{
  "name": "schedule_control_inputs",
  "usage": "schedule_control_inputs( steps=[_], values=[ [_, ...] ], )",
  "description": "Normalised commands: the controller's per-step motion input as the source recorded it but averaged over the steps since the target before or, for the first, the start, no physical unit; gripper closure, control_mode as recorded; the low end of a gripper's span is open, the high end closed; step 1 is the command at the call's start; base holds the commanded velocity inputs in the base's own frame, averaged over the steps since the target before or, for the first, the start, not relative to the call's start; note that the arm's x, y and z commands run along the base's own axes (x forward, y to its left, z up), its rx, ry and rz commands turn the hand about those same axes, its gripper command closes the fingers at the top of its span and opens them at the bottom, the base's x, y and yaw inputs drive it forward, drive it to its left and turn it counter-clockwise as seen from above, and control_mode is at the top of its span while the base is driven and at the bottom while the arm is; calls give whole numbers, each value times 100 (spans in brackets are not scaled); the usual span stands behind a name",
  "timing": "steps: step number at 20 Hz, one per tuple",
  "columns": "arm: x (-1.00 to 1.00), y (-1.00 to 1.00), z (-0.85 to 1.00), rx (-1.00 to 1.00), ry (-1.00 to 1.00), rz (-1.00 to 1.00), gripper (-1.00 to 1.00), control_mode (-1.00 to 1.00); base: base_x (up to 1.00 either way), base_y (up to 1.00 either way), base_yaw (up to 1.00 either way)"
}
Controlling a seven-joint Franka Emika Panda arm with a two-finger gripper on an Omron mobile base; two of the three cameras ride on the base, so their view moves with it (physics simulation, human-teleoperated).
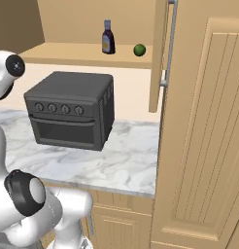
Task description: The dining table condiment station is running low on condiment bottle. Refill the condiment station by opening the cabinet and taking the condiment bottle from the cabinet and placing it on the dining table.
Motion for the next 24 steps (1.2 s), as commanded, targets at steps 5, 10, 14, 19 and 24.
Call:
schedule_control_inputs(
  steps=[5,10,14,19,24],
  values=[
    [-4,-9,-13,-15,0,-1,-100,-100,0,0,0],
    [-61,-100,-4,-13,-18,-21,-100,-100,0,0,0],
    [-48,-100,-1,-21,-27,-34,-100,-100,0,0,0],
    [-8,-92,6,-17,-9,-56,-100,-100,0,0,0],
    [0,-99,32,-20,-3,-49,-100,-100,0,0,0]
  ],
)
